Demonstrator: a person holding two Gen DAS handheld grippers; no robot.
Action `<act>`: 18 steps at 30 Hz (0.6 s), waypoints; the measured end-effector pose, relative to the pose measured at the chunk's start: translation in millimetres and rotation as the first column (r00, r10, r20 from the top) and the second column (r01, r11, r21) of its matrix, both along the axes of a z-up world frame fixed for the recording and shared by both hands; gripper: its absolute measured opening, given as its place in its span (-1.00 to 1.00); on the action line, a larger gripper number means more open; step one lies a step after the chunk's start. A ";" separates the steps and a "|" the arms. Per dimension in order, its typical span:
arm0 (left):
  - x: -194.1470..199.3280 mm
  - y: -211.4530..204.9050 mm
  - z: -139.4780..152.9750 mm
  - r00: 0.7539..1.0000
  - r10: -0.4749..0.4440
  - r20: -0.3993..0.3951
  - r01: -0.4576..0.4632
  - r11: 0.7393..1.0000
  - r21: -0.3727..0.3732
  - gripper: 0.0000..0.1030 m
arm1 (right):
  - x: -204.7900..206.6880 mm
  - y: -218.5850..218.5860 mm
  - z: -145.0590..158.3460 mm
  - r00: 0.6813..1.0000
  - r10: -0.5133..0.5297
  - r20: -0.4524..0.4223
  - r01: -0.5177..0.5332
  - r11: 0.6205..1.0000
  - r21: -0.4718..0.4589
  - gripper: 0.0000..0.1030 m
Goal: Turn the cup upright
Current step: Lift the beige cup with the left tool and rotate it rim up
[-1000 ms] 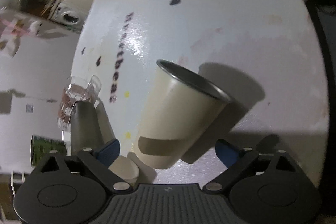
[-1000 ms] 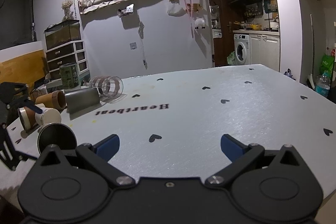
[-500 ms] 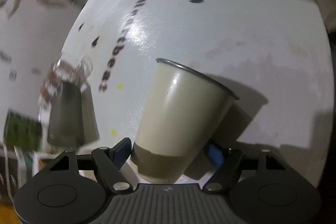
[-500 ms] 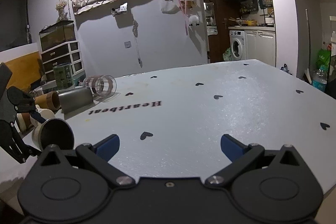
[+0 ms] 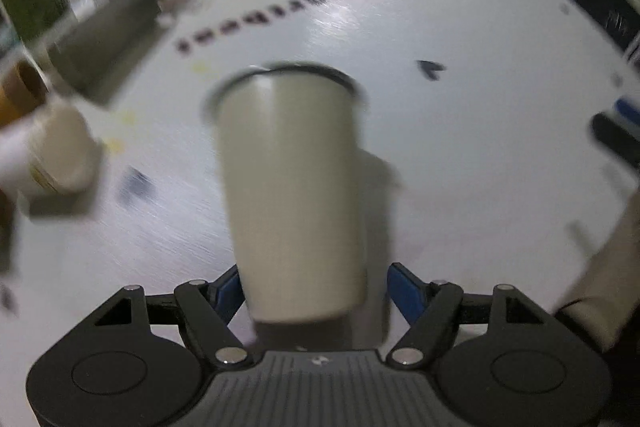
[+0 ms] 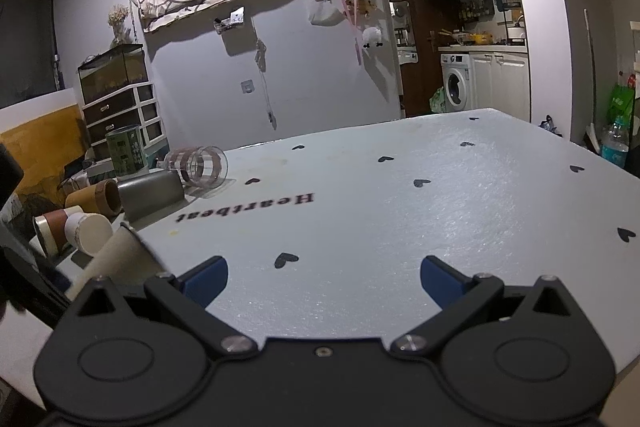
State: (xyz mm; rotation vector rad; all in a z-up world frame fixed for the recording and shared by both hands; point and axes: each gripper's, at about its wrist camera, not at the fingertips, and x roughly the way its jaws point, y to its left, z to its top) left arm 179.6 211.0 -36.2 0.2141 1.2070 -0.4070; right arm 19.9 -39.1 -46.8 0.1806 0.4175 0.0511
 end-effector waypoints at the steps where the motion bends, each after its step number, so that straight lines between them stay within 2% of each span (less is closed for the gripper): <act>1: -3.8 -5.7 0.2 1.000 0.000 -0.001 0.000 1.000 -0.020 0.49 | 0.1 -0.5 0.1 1.000 -0.001 -0.001 0.001 1.000 0.005 1.00; 4: -15.1 -24.3 -0.4 0.999 -0.032 0.035 0.033 0.999 -0.031 0.46 | 0.3 -3.3 0.3 1.000 -0.004 -0.003 0.004 1.000 0.016 1.00; 6: -17.5 -32.2 -1.7 0.998 -0.014 0.058 0.017 0.998 -0.053 0.43 | -0.1 -5.5 0.5 1.000 -0.011 -0.003 0.011 1.000 0.023 1.00; 7: -16.2 -32.9 -1.7 0.998 0.007 0.060 -0.002 0.997 -0.077 0.44 | -0.4 -6.8 0.2 1.000 -0.013 -0.003 0.013 1.000 0.025 1.00; 9: -11.1 -25.4 -1.4 0.997 0.076 0.033 -0.070 0.982 -0.174 0.50 | -0.6 -9.3 0.1 1.000 -0.019 -0.004 0.019 0.999 0.030 1.00; 10: -6.2 -18.3 -1.8 0.992 0.127 -0.010 -0.126 0.961 -0.247 0.58 | -0.4 -10.3 -0.1 1.000 -0.021 -0.005 0.022 0.999 0.031 1.00; 12: 2.8 -4.1 -4.3 0.966 0.226 -0.124 -0.256 0.896 -0.363 0.72 | -0.3 -12.9 -1.2 1.000 -0.026 -0.007 0.027 0.999 0.038 1.00; 13: 5.9 0.9 -5.3 0.952 0.259 -0.164 -0.304 0.862 -0.407 0.72 | 0.2 -13.7 -1.8 1.000 -0.027 -0.009 0.028 0.999 0.043 1.00; 16: 10.9 7.0 -3.0 0.920 0.355 -0.165 -0.390 0.786 -0.480 0.72 | 2.0 -14.6 -4.1 0.999 -0.026 -0.019 0.027 0.998 0.057 1.00; 17: 13.3 6.4 -2.9 0.911 0.382 -0.156 -0.407 0.770 -0.491 0.71 | 2.2 -15.1 -4.7 0.999 -0.027 -0.021 0.028 0.998 0.058 1.00; 18: 16.9 3.8 -2.9 0.908 0.391 -0.148 -0.411 0.766 -0.495 0.66 | 2.6 -15.1 -4.7 0.999 -0.029 -0.022 0.030 0.998 0.058 1.00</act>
